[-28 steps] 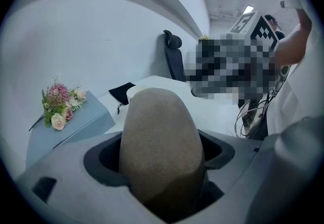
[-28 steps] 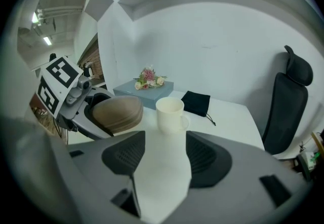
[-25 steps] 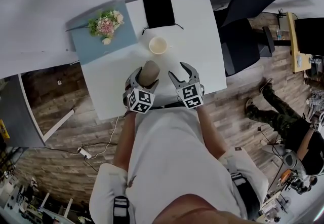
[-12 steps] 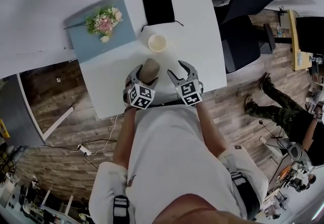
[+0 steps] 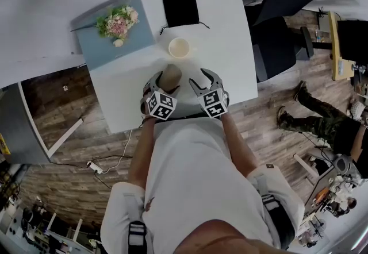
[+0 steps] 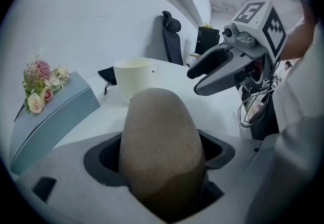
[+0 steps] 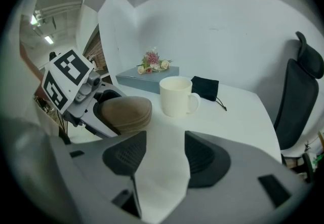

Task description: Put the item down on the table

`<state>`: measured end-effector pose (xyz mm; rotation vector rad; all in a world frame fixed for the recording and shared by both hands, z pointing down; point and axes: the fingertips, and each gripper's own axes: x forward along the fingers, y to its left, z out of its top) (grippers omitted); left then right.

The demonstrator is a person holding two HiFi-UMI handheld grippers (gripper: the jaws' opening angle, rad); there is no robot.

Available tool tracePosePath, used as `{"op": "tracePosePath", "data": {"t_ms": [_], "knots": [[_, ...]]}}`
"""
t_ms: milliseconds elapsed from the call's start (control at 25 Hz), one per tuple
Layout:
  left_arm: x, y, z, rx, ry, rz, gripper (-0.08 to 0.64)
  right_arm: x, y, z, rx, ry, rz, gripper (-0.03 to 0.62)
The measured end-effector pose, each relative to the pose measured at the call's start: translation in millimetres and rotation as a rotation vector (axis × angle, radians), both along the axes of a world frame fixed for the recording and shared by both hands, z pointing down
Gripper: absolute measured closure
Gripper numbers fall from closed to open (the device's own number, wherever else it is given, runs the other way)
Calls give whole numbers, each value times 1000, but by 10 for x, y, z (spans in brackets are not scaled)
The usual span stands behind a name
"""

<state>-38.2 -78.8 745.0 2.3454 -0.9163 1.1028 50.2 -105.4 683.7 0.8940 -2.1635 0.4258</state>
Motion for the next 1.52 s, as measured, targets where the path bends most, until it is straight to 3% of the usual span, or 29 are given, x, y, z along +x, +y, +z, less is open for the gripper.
{"op": "tracePosePath", "data": {"t_ms": [720, 1520], "knots": [[-22, -6, 201, -56, -28, 3, 149, -57, -12, 134, -23, 12, -13, 353], [-18, -2, 210, -92, -5, 11, 137, -111, 30, 107, -17, 21, -10, 354]]}}
